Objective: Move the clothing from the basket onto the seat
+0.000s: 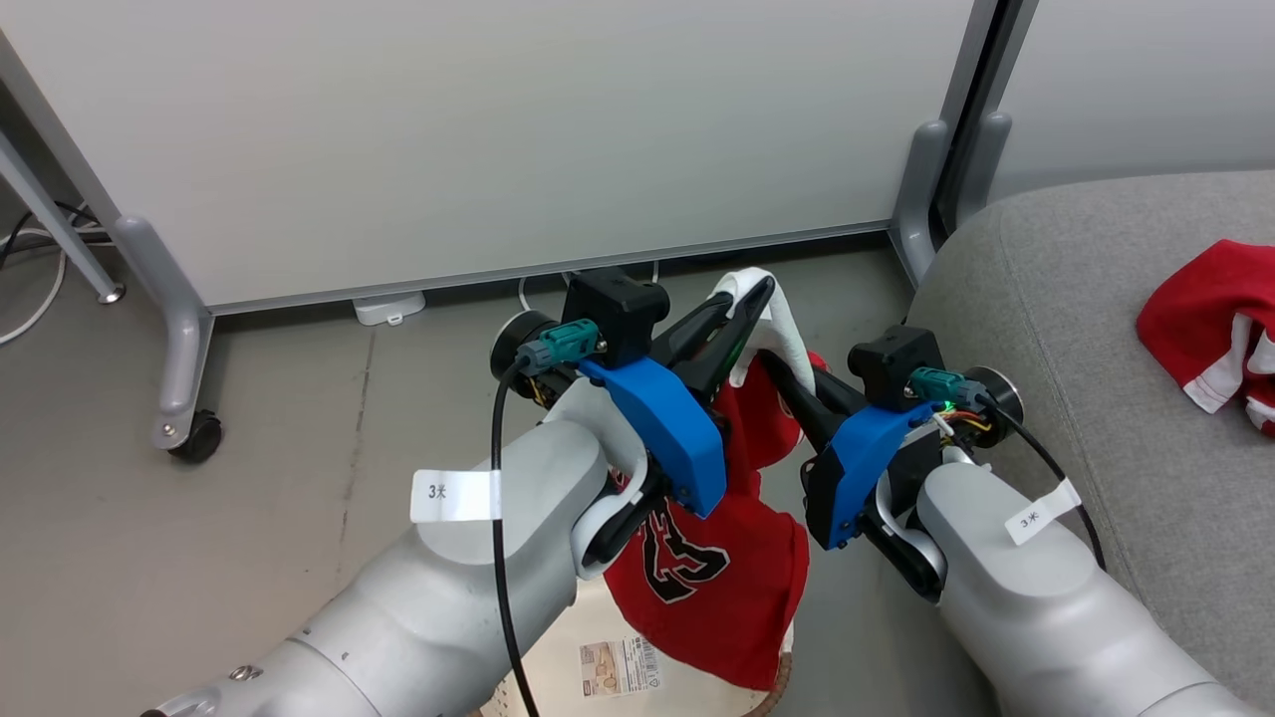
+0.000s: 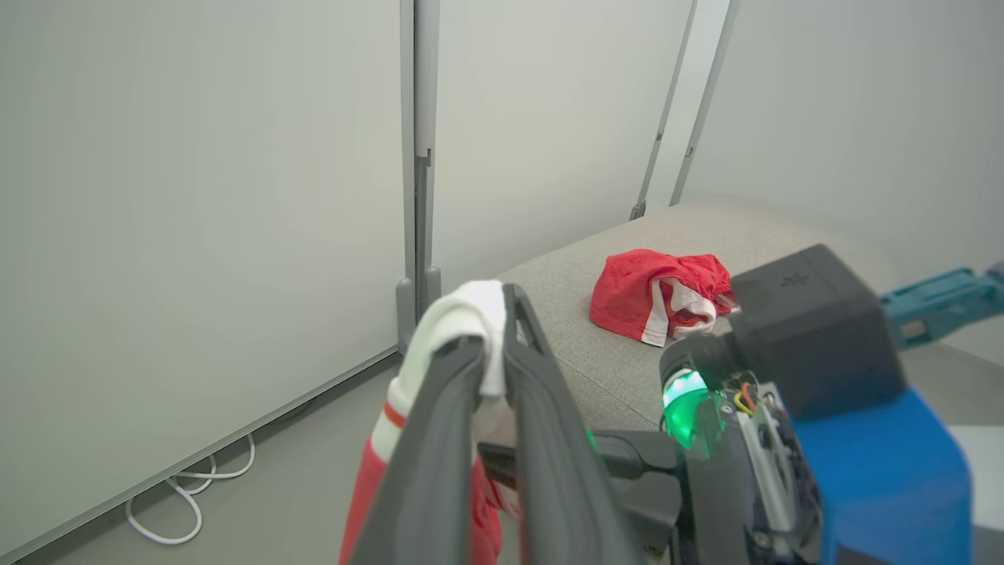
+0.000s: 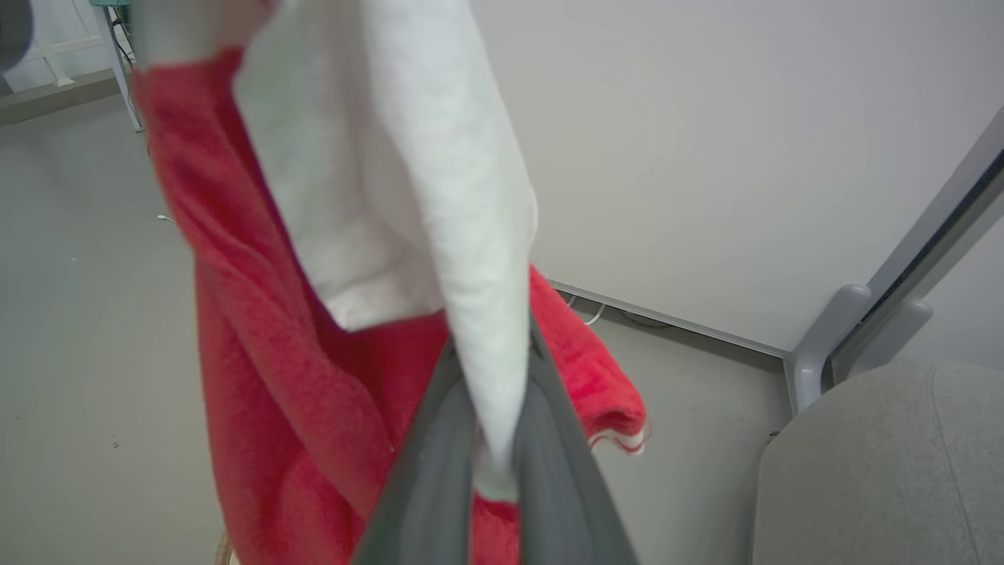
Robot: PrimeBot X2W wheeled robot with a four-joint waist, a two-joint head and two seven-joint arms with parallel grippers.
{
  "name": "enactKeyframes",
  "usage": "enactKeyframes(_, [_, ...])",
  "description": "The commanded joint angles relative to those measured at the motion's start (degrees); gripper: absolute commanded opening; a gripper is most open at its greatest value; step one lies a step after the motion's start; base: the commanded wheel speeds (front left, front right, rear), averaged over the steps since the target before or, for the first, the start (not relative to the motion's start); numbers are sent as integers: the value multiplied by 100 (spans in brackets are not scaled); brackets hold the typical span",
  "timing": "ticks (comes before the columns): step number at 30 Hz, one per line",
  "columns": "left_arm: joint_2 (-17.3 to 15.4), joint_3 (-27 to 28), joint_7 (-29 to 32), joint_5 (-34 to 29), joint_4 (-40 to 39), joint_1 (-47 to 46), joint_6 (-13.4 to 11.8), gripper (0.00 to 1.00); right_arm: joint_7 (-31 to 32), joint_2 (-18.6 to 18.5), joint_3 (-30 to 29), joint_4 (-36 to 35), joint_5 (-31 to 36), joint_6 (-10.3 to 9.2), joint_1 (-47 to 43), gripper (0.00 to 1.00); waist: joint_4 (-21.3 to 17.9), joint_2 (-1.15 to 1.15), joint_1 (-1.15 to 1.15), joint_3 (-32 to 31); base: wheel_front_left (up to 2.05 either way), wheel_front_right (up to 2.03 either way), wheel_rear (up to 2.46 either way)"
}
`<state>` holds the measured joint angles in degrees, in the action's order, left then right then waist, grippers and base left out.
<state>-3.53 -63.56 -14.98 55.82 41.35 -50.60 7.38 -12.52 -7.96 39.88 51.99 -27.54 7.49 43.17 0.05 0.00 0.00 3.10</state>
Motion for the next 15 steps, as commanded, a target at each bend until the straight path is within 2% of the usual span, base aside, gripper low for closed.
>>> enactKeyframes(1, [-31,26,-30,5,9,23,15,0,-30,2,22,26,-35,1,78,0,-5,0,0,-2,0,0,0])
enactKeyframes(11, [-39,61,-31,-3,45,73,15,0,-186,6,186,293,-292,1,206,0,-43,0,0,-53,0,0,0])
enactKeyframes(12, [-41,63,-31,-9,51,77,15,30,-194,7,197,310,-311,1,216,0,-45,0,0,-56,0,0,0])
enactKeyframes(13, [-48,70,-31,-36,58,77,15,55,-195,12,204,326,-342,1,222,0,-46,0,0,-60,0,0,0])
enactKeyframes(14, [-53,81,-31,-57,58,85,15,91,-210,16,212,337,-360,1,227,0,-48,0,0,-62,0,0,0])
enactKeyframes(15, [-61,97,-31,-96,47,109,14,100,-222,19,216,346,-392,1,233,0,-51,0,0,-65,0,0,0])
